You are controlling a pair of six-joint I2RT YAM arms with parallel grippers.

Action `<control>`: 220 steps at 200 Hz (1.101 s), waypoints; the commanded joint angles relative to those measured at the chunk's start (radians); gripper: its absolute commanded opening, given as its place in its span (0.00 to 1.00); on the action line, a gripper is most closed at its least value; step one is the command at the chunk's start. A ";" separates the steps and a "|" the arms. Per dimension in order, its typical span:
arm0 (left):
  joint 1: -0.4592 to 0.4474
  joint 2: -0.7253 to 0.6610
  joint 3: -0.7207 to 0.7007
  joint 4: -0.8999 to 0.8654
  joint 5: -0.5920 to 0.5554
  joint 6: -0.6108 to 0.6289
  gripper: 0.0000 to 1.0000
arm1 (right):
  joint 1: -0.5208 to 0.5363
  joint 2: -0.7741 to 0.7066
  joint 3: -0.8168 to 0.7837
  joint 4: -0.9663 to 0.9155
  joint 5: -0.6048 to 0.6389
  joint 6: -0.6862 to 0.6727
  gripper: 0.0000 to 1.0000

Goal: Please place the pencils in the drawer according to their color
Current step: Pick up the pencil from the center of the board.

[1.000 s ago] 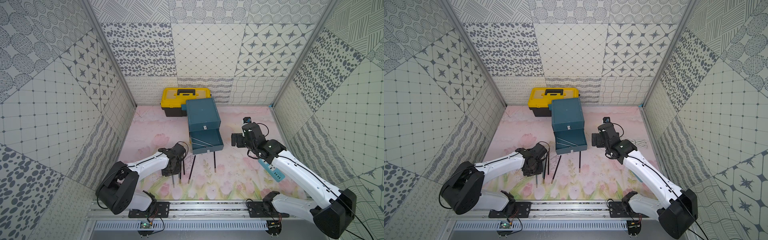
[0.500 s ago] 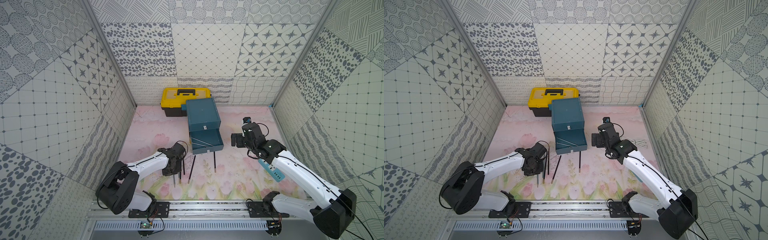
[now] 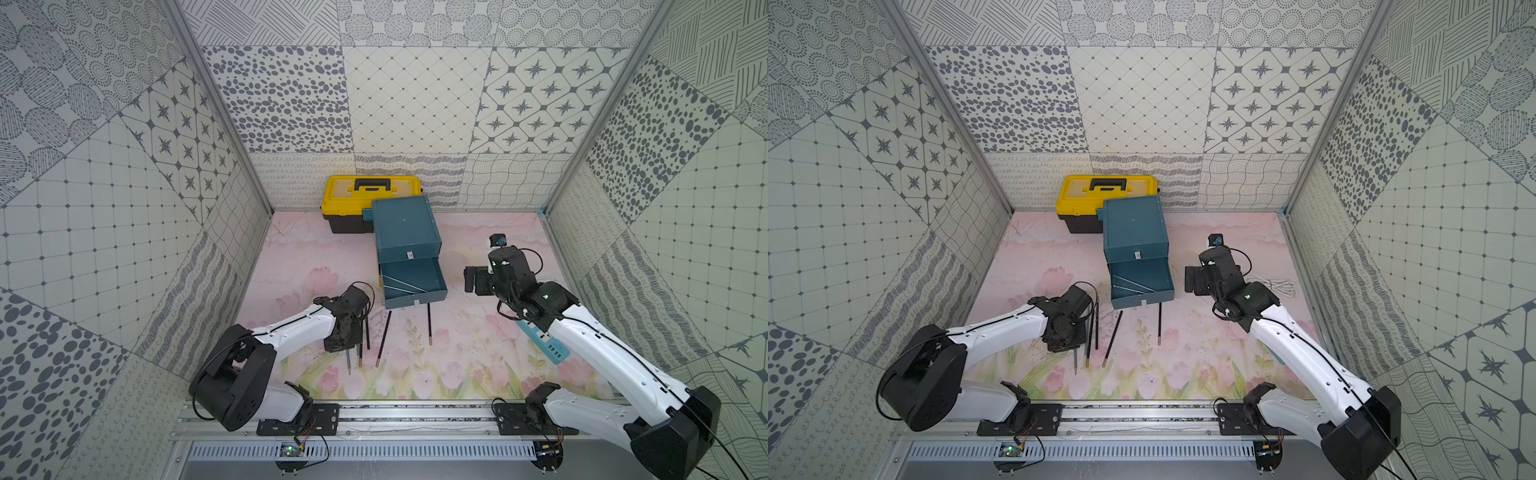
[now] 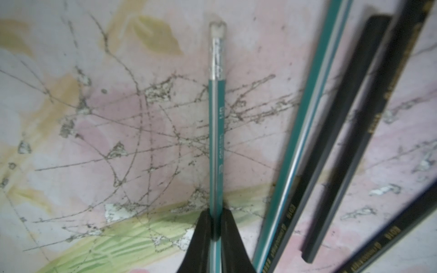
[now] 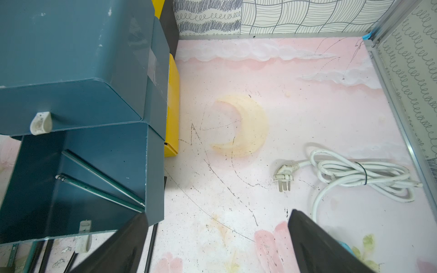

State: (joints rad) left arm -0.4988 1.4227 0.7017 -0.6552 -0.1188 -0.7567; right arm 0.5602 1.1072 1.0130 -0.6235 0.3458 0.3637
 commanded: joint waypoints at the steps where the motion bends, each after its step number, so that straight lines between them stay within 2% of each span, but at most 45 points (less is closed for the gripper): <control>1: 0.006 -0.011 -0.024 -0.037 -0.031 0.019 0.00 | -0.004 -0.014 -0.007 0.036 0.005 0.006 0.99; 58: 0.006 -0.126 0.001 -0.078 -0.056 0.040 0.00 | -0.004 -0.020 -0.006 0.036 0.005 0.011 0.99; 133: 0.006 -0.204 0.034 -0.114 -0.087 0.063 0.00 | -0.004 -0.021 -0.003 0.036 0.002 0.009 0.99; 220: 0.006 -0.346 0.132 -0.115 -0.103 0.137 0.00 | -0.004 -0.020 -0.006 0.038 -0.010 0.021 0.99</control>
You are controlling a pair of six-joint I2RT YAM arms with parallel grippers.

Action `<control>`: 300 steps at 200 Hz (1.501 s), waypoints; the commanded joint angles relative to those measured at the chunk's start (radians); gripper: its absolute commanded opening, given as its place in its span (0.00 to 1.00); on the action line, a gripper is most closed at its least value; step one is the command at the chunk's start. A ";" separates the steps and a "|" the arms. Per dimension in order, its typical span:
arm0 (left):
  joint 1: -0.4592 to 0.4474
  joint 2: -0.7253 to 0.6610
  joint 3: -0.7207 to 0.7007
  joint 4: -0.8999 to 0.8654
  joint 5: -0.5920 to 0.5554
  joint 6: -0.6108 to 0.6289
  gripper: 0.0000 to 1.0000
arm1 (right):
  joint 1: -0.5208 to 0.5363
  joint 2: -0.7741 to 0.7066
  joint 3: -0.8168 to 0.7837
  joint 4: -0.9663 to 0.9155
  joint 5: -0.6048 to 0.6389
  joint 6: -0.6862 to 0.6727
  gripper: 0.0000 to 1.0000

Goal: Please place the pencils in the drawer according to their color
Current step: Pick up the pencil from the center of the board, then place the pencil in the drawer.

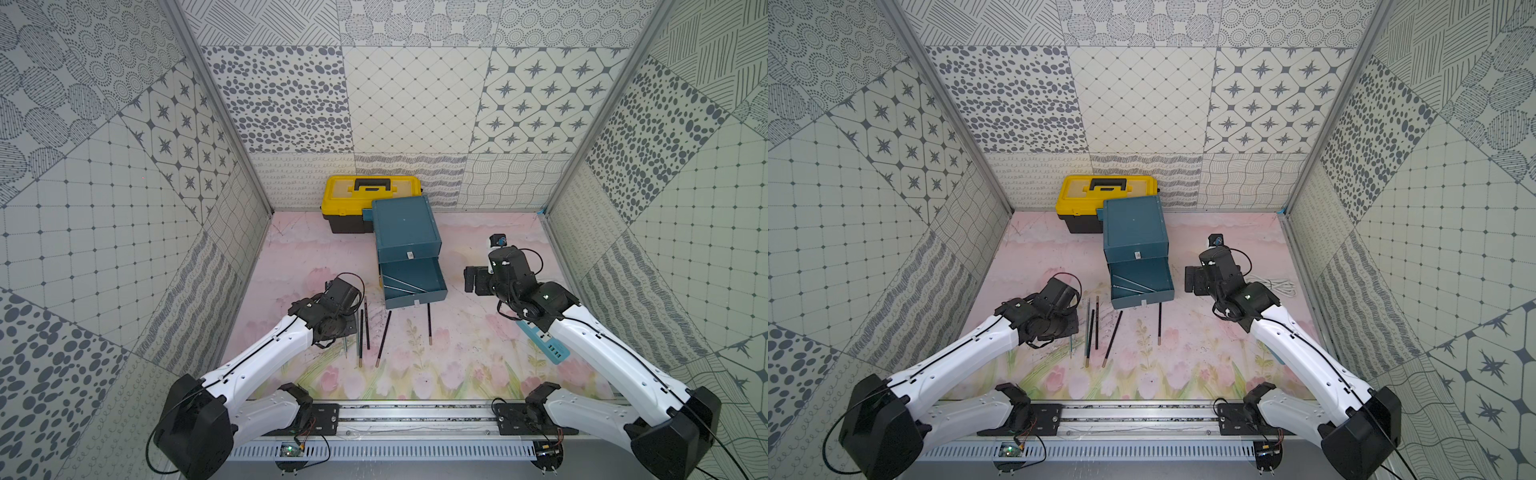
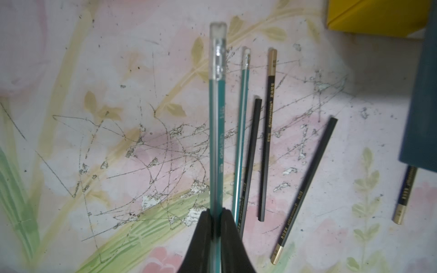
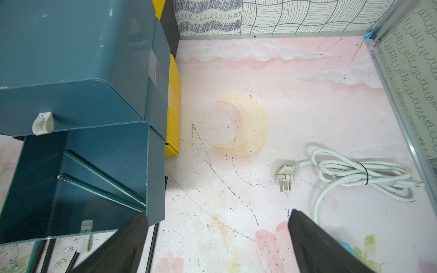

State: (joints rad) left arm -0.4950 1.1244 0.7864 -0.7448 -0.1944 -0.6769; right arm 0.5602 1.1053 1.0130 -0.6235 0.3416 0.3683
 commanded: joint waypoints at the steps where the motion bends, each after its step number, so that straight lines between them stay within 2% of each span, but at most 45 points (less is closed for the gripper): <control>1: 0.002 -0.049 0.049 -0.024 -0.027 0.057 0.00 | -0.004 -0.017 -0.005 0.038 -0.005 0.017 0.99; 36: 0.001 -0.093 0.085 0.038 0.040 0.023 0.00 | -0.004 -0.019 -0.006 0.038 -0.001 0.018 0.99; 66: 0.001 -0.127 0.079 0.144 0.136 -0.071 0.00 | -0.004 -0.021 -0.009 0.038 0.000 0.017 0.99; 92: -0.007 -0.154 0.031 0.284 0.229 -0.212 0.00 | -0.004 -0.018 -0.008 0.041 -0.001 0.014 0.99; 115: -0.042 -0.181 -0.030 0.430 0.244 -0.356 0.00 | -0.004 -0.016 -0.006 0.048 -0.006 0.012 0.99; 173: -0.270 -0.139 -0.101 0.704 0.066 -0.605 0.00 | -0.005 -0.016 -0.008 0.059 -0.022 0.006 0.99; 214: -0.404 -0.026 -0.061 0.834 -0.096 -0.659 0.00 | -0.005 -0.028 -0.022 0.065 -0.034 -0.002 0.99; 245: -0.451 0.049 -0.059 0.981 -0.189 -0.683 0.00 | -0.004 -0.044 -0.027 0.065 -0.038 -0.014 0.99; 300: -0.491 0.176 -0.027 1.143 -0.295 -0.705 0.00 | -0.004 -0.056 -0.034 0.068 -0.047 -0.034 0.99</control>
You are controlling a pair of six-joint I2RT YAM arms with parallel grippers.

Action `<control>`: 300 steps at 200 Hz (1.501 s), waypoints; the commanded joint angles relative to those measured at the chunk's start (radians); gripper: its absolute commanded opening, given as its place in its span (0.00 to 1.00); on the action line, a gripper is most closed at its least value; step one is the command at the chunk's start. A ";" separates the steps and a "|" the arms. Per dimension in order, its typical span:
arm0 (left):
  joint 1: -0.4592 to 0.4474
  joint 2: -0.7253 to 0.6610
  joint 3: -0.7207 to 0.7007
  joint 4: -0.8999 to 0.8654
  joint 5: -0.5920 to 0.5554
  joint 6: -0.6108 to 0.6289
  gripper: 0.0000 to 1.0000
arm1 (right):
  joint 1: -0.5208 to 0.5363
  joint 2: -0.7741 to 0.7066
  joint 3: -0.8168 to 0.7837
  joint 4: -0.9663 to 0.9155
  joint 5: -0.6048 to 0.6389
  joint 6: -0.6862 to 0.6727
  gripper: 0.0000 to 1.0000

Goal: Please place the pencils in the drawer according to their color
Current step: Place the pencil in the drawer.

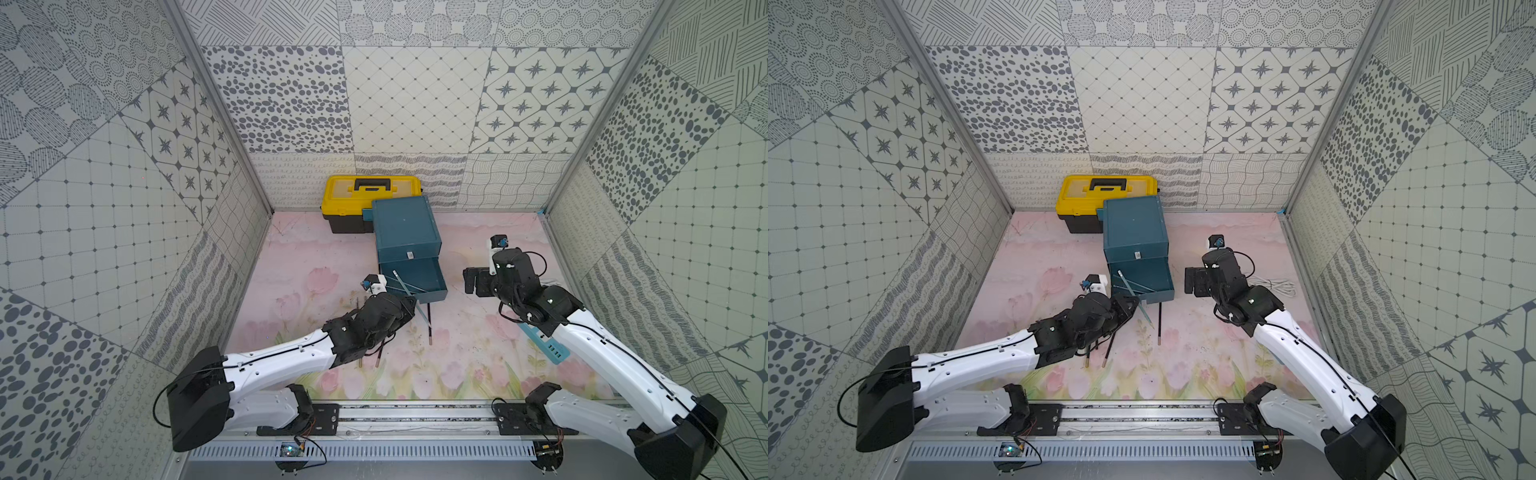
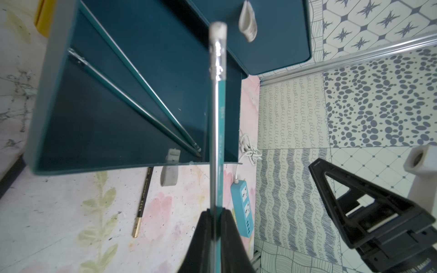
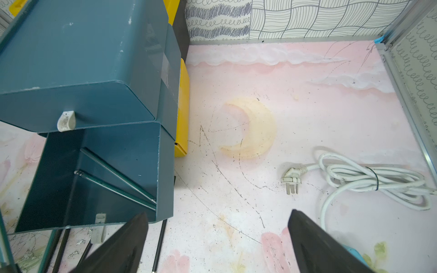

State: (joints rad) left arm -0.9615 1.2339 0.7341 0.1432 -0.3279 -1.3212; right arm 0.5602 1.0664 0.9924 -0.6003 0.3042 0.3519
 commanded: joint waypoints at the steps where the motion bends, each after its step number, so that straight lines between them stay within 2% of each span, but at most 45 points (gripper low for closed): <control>1: -0.025 0.068 0.027 0.256 -0.165 -0.062 0.00 | -0.005 -0.017 -0.013 0.045 -0.010 -0.017 0.99; 60: -0.044 0.186 0.049 0.425 -0.279 -0.087 0.00 | -0.004 -0.022 -0.030 0.053 -0.020 -0.021 0.99; 170: -0.046 0.351 0.063 0.732 -0.450 0.017 0.00 | -0.005 -0.023 -0.055 0.065 -0.053 -0.027 0.99; 238: -0.046 0.376 0.071 0.746 -0.536 0.092 0.00 | -0.006 -0.034 -0.066 0.065 -0.054 -0.023 0.99; 300: -0.037 0.412 0.077 0.728 -0.561 0.081 0.00 | -0.005 -0.038 -0.066 0.066 -0.052 -0.021 0.99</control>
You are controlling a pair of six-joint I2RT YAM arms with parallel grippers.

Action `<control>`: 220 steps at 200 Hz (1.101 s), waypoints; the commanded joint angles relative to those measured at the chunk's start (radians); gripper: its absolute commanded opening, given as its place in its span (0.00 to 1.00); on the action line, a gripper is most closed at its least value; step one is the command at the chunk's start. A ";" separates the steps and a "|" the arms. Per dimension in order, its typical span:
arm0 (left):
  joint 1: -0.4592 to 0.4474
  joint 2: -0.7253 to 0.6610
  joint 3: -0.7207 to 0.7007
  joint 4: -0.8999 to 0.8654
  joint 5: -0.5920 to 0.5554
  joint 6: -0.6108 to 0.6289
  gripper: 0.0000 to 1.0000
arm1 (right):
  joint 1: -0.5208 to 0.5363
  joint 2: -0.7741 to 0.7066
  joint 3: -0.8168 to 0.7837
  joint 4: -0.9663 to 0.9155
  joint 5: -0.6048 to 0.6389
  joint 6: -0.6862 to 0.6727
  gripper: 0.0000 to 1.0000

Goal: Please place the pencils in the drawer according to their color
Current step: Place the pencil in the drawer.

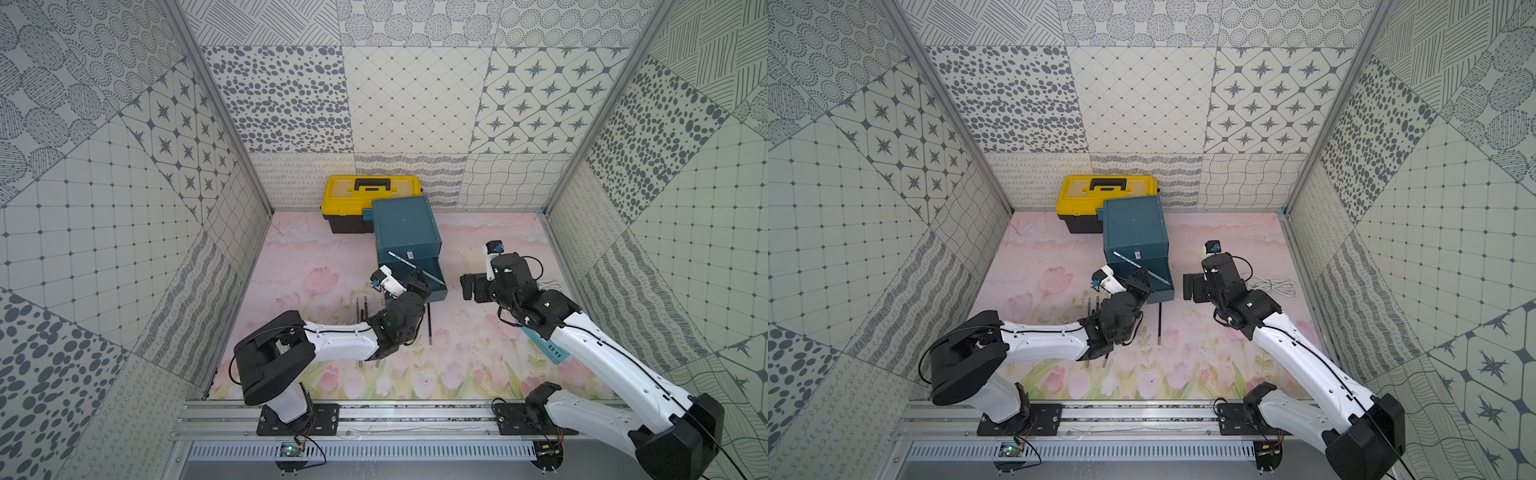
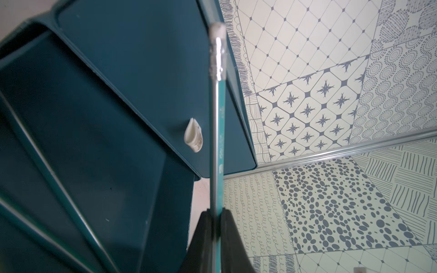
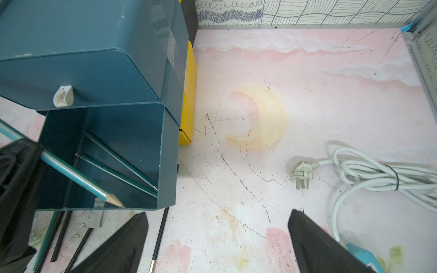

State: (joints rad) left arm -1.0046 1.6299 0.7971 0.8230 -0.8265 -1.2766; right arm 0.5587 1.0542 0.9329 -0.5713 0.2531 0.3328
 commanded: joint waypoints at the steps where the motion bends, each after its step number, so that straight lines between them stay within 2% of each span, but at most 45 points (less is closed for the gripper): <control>1: 0.007 0.017 0.014 0.048 -0.063 0.035 0.00 | -0.003 -0.025 -0.006 0.037 -0.001 -0.002 0.99; 76: 0.023 0.063 0.034 0.027 -0.051 0.006 0.00 | -0.004 -0.025 -0.004 0.037 -0.007 -0.001 0.99; 113: 0.029 0.075 0.036 0.027 -0.044 0.001 0.13 | -0.004 -0.025 -0.004 0.037 -0.008 -0.002 0.99; 130: 0.030 0.073 0.037 0.022 -0.040 0.006 0.25 | -0.003 -0.023 0.000 0.037 -0.010 -0.002 0.99; 153: 0.030 0.070 0.037 0.021 -0.039 0.013 0.34 | -0.005 -0.023 0.004 0.037 -0.018 -0.001 0.99; 220: 0.030 0.050 0.030 -0.012 -0.018 0.004 0.36 | -0.003 -0.026 0.006 0.037 -0.015 0.000 0.99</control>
State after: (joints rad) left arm -0.9791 1.6939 0.8215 0.8204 -0.8558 -1.2797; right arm 0.5587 1.0458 0.9329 -0.5709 0.2432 0.3332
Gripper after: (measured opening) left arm 0.361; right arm 0.989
